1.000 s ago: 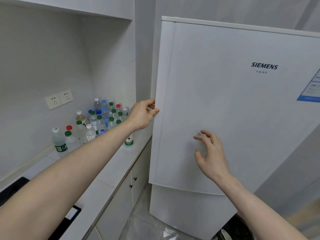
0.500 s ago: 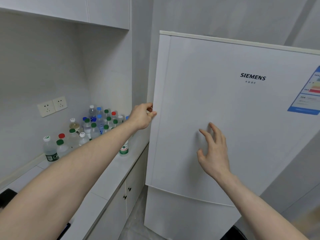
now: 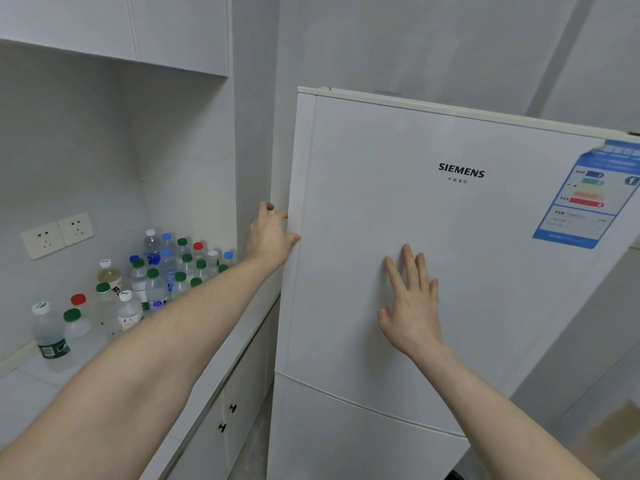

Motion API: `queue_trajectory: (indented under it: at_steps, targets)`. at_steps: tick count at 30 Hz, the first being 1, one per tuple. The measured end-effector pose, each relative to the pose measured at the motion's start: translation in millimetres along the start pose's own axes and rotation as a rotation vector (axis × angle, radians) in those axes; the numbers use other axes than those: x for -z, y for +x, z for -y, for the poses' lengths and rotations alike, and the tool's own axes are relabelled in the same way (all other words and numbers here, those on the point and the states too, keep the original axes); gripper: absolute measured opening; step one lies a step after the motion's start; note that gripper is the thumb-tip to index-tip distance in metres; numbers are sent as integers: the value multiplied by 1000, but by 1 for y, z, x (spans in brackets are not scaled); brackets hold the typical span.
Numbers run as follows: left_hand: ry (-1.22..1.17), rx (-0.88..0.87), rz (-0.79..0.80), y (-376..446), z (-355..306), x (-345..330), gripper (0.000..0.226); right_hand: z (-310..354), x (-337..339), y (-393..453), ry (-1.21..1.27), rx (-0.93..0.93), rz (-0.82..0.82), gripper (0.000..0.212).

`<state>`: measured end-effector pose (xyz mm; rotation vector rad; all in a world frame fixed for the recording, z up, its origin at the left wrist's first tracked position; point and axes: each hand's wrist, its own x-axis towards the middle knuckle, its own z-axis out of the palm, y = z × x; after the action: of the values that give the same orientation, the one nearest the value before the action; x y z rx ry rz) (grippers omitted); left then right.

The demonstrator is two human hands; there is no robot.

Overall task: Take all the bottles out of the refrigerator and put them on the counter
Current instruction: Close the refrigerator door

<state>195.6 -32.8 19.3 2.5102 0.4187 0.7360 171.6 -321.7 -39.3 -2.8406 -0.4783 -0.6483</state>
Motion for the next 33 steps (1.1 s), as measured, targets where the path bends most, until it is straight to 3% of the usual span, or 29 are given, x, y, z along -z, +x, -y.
queue_trajectory:
  at_steps: [8, 16, 20, 23, 29, 33]
  targets:
    - [145, -48, -8, 16, 0, 6, 85, -1, -12, 6, -98, 0, 8, 109]
    - [232, -129, 14, 11, -4, 4, 50, 3, -19, 9, -141, -12, 1, 112]
    - [138, -151, -51, -5, -7, -6, 80, 0, -10, 7, -121, 6, 28, 108]
    - [168, -290, -70, -20, -9, -15, 99, -6, 2, 4, -80, 17, 43, 104]
    - [280, -363, 197, -39, -4, -9, 97, -12, 22, -8, 42, -20, 135, 99]
    - [193, -460, 294, -77, 1, 22, 88, -4, 45, -31, 175, -39, 109, 94]
